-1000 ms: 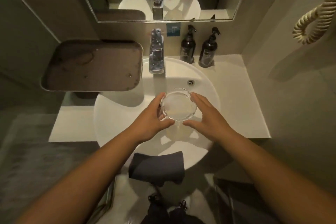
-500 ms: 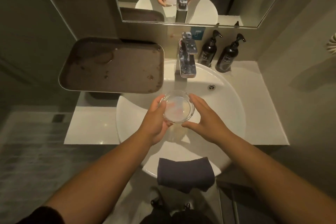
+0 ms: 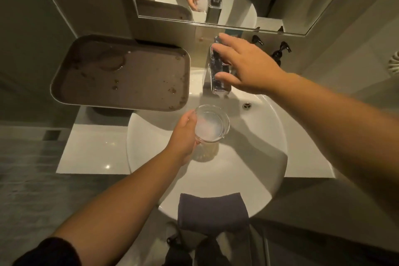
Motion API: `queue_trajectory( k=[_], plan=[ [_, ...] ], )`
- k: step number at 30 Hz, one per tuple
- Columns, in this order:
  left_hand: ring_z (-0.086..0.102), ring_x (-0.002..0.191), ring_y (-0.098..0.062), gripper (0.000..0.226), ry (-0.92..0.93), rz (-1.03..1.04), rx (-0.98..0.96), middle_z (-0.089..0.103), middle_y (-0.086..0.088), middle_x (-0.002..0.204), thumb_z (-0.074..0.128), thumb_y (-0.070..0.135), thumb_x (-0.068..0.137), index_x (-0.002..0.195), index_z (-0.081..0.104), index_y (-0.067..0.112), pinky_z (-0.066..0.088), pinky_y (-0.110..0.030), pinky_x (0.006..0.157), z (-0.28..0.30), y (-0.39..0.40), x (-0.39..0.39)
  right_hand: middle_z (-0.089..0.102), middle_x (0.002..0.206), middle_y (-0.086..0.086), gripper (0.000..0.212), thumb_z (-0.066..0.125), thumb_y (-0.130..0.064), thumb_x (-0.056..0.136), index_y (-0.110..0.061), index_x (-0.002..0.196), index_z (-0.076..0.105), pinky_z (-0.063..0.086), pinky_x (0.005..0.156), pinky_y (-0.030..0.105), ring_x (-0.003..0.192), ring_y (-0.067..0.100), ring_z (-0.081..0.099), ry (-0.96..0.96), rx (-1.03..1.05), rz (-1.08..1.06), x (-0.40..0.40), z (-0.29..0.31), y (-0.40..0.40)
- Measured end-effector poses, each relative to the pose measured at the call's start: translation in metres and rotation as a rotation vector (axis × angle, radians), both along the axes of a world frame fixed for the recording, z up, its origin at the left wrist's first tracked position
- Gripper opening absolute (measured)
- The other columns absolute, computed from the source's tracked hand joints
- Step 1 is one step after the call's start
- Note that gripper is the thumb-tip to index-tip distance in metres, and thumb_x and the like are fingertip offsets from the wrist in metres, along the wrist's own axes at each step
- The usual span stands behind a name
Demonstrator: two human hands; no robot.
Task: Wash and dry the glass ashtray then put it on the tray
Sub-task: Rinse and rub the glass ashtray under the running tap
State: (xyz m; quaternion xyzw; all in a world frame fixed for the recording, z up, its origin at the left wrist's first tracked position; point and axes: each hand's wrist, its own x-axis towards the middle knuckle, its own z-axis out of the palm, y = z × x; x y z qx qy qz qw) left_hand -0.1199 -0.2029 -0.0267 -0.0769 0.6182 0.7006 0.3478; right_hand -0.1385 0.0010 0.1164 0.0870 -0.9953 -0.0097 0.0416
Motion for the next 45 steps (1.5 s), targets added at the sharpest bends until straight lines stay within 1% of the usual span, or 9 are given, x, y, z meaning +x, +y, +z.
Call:
queue_trajectory(
  k=[7, 11, 18, 23, 30, 34, 36, 41, 45],
  plan=[
    [0.058, 0.119, -0.018, 0.032, 0.002, 0.05, 0.025, 0.059, 0.003, 0.131, 0.049, 0.043, 0.1, 0.13, 0.054, 0.033, 0.053, -0.043, 0.097, -0.004, 0.016, -0.005, 0.056, 0.136, 0.018, 0.035, 0.047, -0.034, 0.1, -0.009, 0.119, 0.062, 0.05, 0.094, 0.053, 0.123, 0.04, 0.053, 0.093, 0.031, 0.129, -0.026, -0.005, 0.003],
    [0.058, 0.117, -0.016, 0.029, 0.026, 0.045, 0.03, 0.059, 0.005, 0.129, 0.04, 0.039, 0.103, 0.128, 0.054, 0.034, 0.055, -0.029, 0.075, -0.003, 0.025, -0.003, 0.063, 0.128, 0.018, 0.042, 0.039, -0.039, 0.1, -0.009, 0.109, 0.066, 0.051, 0.093, 0.049, 0.117, 0.04, 0.059, 0.131, -0.007, 0.122, -0.027, -0.007, 0.005],
    [0.061, 0.117, -0.015, 0.035, 0.041, 0.03, 0.016, 0.062, 0.005, 0.128, 0.045, 0.047, 0.095, 0.125, 0.058, 0.037, 0.055, -0.045, 0.095, -0.006, 0.03, 0.0, 0.064, 0.127, 0.008, 0.027, 0.048, -0.032, 0.1, -0.018, 0.116, 0.065, 0.046, 0.09, 0.038, 0.115, 0.031, 0.058, 0.046, -0.156, 0.046, -0.036, 0.012, 0.005],
    [0.066, 0.109, -0.017, 0.032, 0.043, 0.016, -0.014, 0.068, 0.004, 0.121, 0.04, 0.043, 0.101, 0.128, 0.056, 0.034, 0.058, -0.035, 0.081, -0.006, 0.023, 0.0, 0.063, 0.122, 0.005, 0.024, 0.05, -0.03, 0.101, -0.023, 0.122, 0.06, 0.042, 0.081, 0.033, 0.106, 0.027, 0.057, -0.052, -0.164, -0.005, -0.043, 0.02, 0.005],
    [0.065, 0.105, -0.017, 0.019, 0.045, 0.009, -0.013, 0.067, 0.003, 0.117, 0.042, 0.038, 0.102, 0.115, 0.055, 0.039, 0.053, -0.024, 0.066, -0.001, 0.022, 0.0, 0.034, 0.154, 0.002, 0.061, 0.054, -0.036, 0.097, -0.021, 0.151, 0.029, 0.032, 0.108, 0.032, 0.136, 0.014, 0.038, 0.08, -0.851, -0.469, 0.019, -0.04, 0.002],
    [0.067, 0.103, -0.019, 0.033, 0.077, -0.044, 0.032, 0.066, -0.004, 0.122, 0.055, 0.018, 0.092, 0.118, 0.056, 0.037, 0.055, -0.027, 0.068, -0.006, 0.022, 0.001, 0.061, 0.122, 0.009, 0.037, 0.053, -0.037, 0.099, -0.016, 0.129, 0.053, 0.055, 0.078, 0.039, 0.095, 0.022, 0.063, -0.399, -1.521, -0.849, 0.081, -0.11, -0.028],
    [0.068, 0.102, -0.021, 0.049, 0.102, -0.097, 0.004, 0.067, -0.004, 0.119, 0.051, 0.008, 0.08, 0.117, 0.057, 0.04, 0.058, -0.035, 0.075, -0.012, 0.023, 0.003, 0.069, 0.092, 0.008, 0.018, 0.053, -0.026, 0.1, -0.013, 0.108, 0.064, 0.056, 0.062, 0.038, 0.073, 0.023, 0.065, -0.458, -1.601, -0.844, 0.09, -0.12, -0.042],
    [0.061, 0.1, -0.025, 0.046, 0.502, -0.331, -0.598, 0.06, -0.001, 0.124, 0.052, 0.026, 0.087, 0.132, 0.047, 0.023, 0.052, -0.038, 0.079, -0.007, 0.027, 0.009, 0.057, 0.068, 0.015, 0.027, 0.044, -0.009, 0.092, -0.012, 0.068, 0.055, 0.055, 0.059, 0.054, 0.057, 0.028, 0.057, -0.205, -1.311, -0.831, 0.083, -0.125, -0.045],
    [0.039, 0.136, -0.039, 0.049, 1.406, -0.497, -0.849, 0.048, -0.011, 0.145, 0.045, 0.035, 0.096, 0.14, 0.043, 0.013, 0.036, -0.05, 0.109, -0.012, 0.014, 0.032, 0.055, 0.06, 0.015, 0.032, 0.039, -0.005, 0.087, -0.012, 0.06, 0.056, 0.054, 0.056, 0.048, 0.052, 0.026, 0.055, -0.193, -1.345, -0.854, 0.082, -0.127, -0.044]
  ],
)
